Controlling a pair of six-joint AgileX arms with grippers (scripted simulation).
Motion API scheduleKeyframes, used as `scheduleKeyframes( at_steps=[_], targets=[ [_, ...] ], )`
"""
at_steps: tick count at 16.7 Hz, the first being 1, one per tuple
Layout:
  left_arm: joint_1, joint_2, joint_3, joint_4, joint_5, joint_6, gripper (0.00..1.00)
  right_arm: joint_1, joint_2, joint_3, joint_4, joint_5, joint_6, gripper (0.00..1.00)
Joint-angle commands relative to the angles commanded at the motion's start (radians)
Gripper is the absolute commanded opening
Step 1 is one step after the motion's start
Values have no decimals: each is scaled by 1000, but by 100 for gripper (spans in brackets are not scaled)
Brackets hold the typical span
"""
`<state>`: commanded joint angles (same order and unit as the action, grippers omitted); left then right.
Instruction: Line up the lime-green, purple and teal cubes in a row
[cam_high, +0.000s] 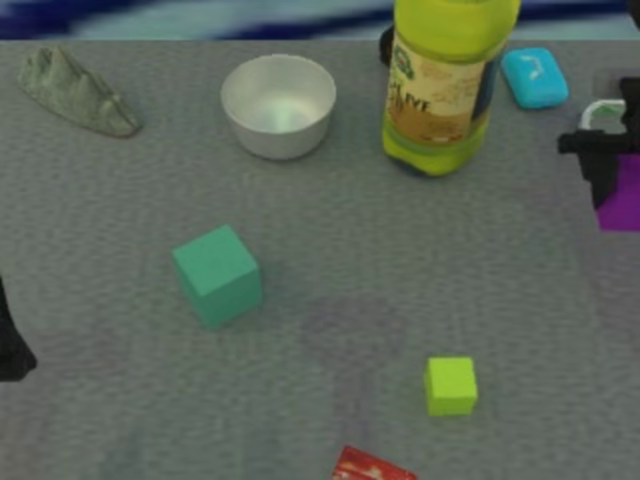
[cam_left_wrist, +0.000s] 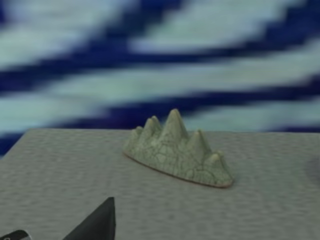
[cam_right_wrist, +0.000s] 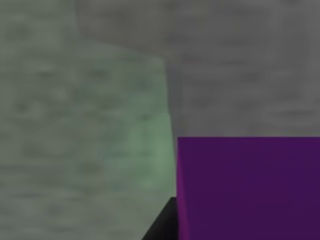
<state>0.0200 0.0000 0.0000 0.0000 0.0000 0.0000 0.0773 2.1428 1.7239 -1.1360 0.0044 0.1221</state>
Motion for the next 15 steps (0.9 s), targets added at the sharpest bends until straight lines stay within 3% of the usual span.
scheduleKeyframes(
  at_steps=[4,11,15],
  targets=[
    [0,0,0,0,0,0,100,149,-22,-22,-7,3,144,0],
    [0,0,0,0,0,0,100,603,-110,-122,-18,7,565,0],
    [0,0,0,0,0,0,100,765,-165,-168,-9,12,726,0]
  ],
)
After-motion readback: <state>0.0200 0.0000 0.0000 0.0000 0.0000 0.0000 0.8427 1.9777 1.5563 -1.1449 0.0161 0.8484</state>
